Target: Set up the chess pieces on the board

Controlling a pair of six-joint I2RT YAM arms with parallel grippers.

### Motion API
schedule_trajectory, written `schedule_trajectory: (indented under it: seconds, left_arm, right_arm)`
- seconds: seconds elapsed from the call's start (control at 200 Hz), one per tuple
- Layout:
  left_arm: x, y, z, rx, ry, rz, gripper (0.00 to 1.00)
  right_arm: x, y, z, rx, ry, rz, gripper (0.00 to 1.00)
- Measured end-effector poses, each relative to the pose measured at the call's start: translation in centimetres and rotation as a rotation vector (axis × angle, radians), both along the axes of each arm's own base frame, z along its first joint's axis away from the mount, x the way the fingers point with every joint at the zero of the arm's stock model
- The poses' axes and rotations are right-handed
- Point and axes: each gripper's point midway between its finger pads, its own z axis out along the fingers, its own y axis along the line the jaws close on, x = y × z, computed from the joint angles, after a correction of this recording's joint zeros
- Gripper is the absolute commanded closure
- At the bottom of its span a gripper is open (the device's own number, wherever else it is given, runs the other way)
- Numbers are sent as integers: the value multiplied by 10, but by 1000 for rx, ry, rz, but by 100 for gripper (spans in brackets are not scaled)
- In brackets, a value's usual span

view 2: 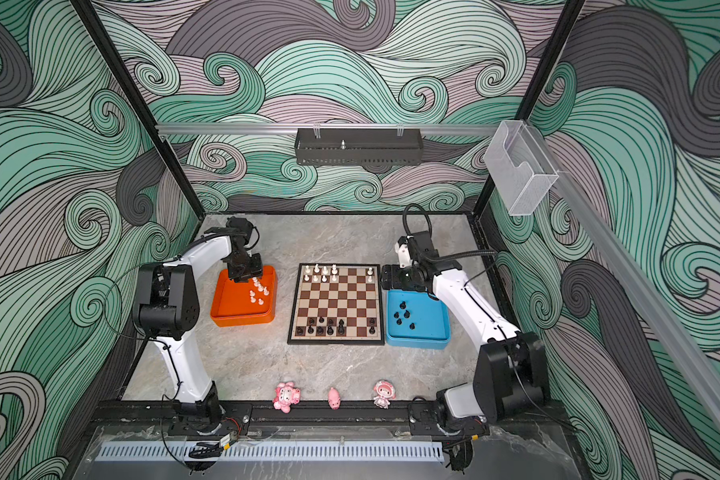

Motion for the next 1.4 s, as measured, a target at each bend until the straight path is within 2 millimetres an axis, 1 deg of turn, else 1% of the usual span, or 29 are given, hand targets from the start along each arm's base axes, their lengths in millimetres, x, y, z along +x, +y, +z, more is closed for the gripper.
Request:
schedule_trajectory:
  seconds: [0.125,0.26,0.42,0.52,0.575,0.645,0.941,1.001,1.081,1.401]
  left_arm:
    - [0,0,0,2,0,-5,53]
    - [1,0,-4,6,13,-15,58]
    - [8,1,-9,12,20,-25,58]
    - [9,1,-9,12,20,-25,58]
    - [9,1,-9,13,22,-26,61]
    - [8,1,-9,14,23,-28,67]
    - [8,1,-9,15,22,-32,69]
    - [8,1,-9,15,23,-32,70]
    - [8,1,-9,15,23,-33,76]
    - [7,-1,-11,17,31,-43,76]
  right_arm:
    - [1,0,-3,-1,8,0,18]
    - [1,0,-4,0,12,-2,18]
    - [1,0,-8,-3,24,-1,18]
    - [1,0,-9,-3,26,-2,19]
    - [1,0,-9,-2,26,-2,19]
    - [1,0,-9,-1,26,-2,19]
    - [1,2,-12,5,40,4,19]
    - [1,2,-13,6,42,5,20]
    - [1,2,-13,7,42,5,20]
    - [1,2,-13,8,42,6,20]
